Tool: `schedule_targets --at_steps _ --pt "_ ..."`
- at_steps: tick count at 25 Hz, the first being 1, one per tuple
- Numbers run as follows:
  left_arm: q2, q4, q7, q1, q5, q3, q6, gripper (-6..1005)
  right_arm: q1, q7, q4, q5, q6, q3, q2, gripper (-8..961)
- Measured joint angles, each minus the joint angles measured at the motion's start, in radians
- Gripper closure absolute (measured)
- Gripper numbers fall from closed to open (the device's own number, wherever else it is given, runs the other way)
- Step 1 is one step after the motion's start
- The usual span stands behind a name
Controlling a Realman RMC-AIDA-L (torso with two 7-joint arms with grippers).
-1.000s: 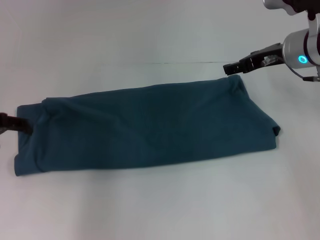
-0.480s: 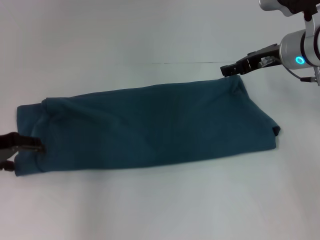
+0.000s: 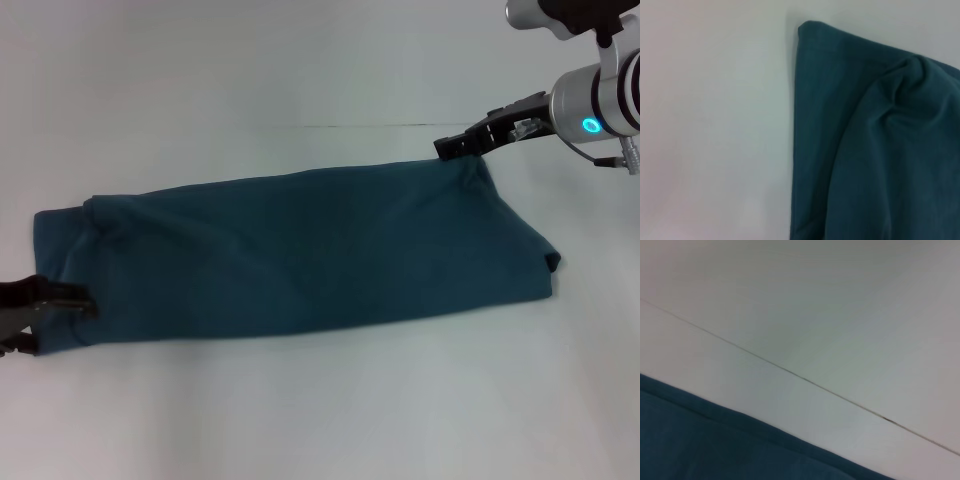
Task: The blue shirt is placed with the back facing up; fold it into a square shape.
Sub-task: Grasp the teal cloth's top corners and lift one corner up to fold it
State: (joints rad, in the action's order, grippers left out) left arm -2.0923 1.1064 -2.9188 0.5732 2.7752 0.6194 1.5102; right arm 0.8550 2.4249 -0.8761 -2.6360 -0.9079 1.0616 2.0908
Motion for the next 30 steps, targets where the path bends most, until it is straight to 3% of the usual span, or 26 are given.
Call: schedule_targets --at_steps 13,19,27,30 --pt "0.017 -0.115 -0.001 0.032 0.001 0.033 -0.082 123 -0.001 0.003 0.0 -0.001 -0.007 0.01 0.002 23" --pt "0.018 -0.116 0.011 0.033 0.001 0.083 -0.097 131 -0.001 0.003 0.003 -0.003 -0.007 0.011 0.002 22" --pt "0.014 -0.097 0.063 0.028 -0.029 0.079 -0.102 143 -0.005 0.003 0.005 -0.001 -0.008 0.011 0.001 25" --pt "0.01 -0.086 0.074 0.029 -0.029 0.084 -0.103 330 -0.008 0.004 0.005 0.003 -0.009 0.011 0.001 26"
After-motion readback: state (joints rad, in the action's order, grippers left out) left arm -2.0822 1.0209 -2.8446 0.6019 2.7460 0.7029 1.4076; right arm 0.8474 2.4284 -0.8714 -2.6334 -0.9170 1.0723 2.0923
